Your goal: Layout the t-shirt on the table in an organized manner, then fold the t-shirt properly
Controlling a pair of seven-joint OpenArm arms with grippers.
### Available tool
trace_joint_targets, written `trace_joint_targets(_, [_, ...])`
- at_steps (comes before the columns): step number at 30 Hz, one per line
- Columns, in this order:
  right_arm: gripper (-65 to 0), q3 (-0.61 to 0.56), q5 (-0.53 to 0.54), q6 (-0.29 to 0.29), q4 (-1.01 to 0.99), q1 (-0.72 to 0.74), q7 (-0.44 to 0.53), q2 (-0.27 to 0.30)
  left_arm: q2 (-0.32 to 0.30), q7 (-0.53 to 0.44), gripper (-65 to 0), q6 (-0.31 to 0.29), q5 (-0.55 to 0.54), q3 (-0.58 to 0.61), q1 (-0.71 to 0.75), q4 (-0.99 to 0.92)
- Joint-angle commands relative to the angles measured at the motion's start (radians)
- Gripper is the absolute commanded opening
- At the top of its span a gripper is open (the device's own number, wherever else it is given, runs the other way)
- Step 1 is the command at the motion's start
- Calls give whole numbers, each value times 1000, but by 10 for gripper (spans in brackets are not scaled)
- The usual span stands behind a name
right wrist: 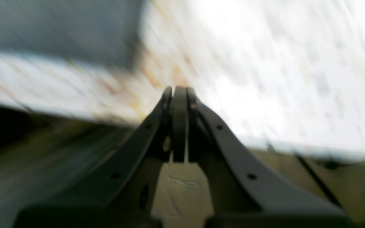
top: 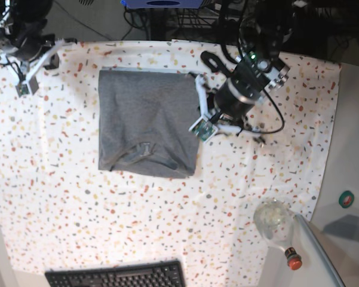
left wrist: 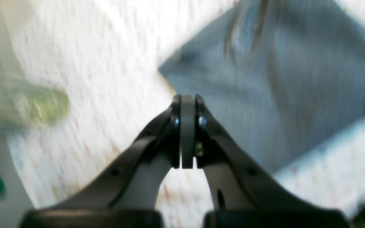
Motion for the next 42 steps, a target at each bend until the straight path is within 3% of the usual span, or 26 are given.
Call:
trace_joint_targets(1, [-650,6,19,5,15,-60,33,30,-28,-3,-650,1,-4,-24,51,9])
trace_joint_targets(6, [-650,8,19,5,6,-281,102,48,-62,-6,-650,1,-5,-136,351,15])
trace_joint_targets(10, [-650,-74,22,5,-116,-316,108,66,-48,-12,-650,2,-5,-130,534,-12])
trace_joint_targets(13, [-650,-284,25,5,-360,-173,111,158,-3,-124,-650,30,-5,-76,583,-163])
trace_joint_targets(16, [-650,-450,25,7,-676,6,153,143,23,-355,-650,129,-5,-22,529,-512])
trace_joint_targets(20, [-650,-600,20,7,-1171,175,480,22,33,-759,-650,232,-5,106,316,-1209])
trace_joint_targets(23, [-650,-692,19,7,-1642,302,889,-127,99,-1140,-650,246,-5,169,61,-1932])
trace_joint_targets(26, [-650,-792,19,5,-2004,385,1270,-254,121,-1428,-650,246,-5,119,-71,-1989])
trace_joint_targets(28, [-650,-856,19,5,-2004,383,1406,-286,86,-1434,-650,246,-5,44,-52,-1989])
trace_joint_targets(29, [-650,-881,19,5,-2004,377,1416,-286,70,-1406,-650,246,0,1,-35,-1989])
trace_joint_targets(32, [-650,-907,23,4,-1986,351,1414,-282,41,-1296,-650,246,7,-75,52,-1884])
trace_joint_targets(35, [-650,-908,23,4,-1915,334,1414,-256,32,-1202,-650,246,4,-76,61,-1821])
trace_joint_targets(42, [-650,-911,22,4,-1899,356,1414,-219,44,-1172,-650,246,6,-76,-31,-1930])
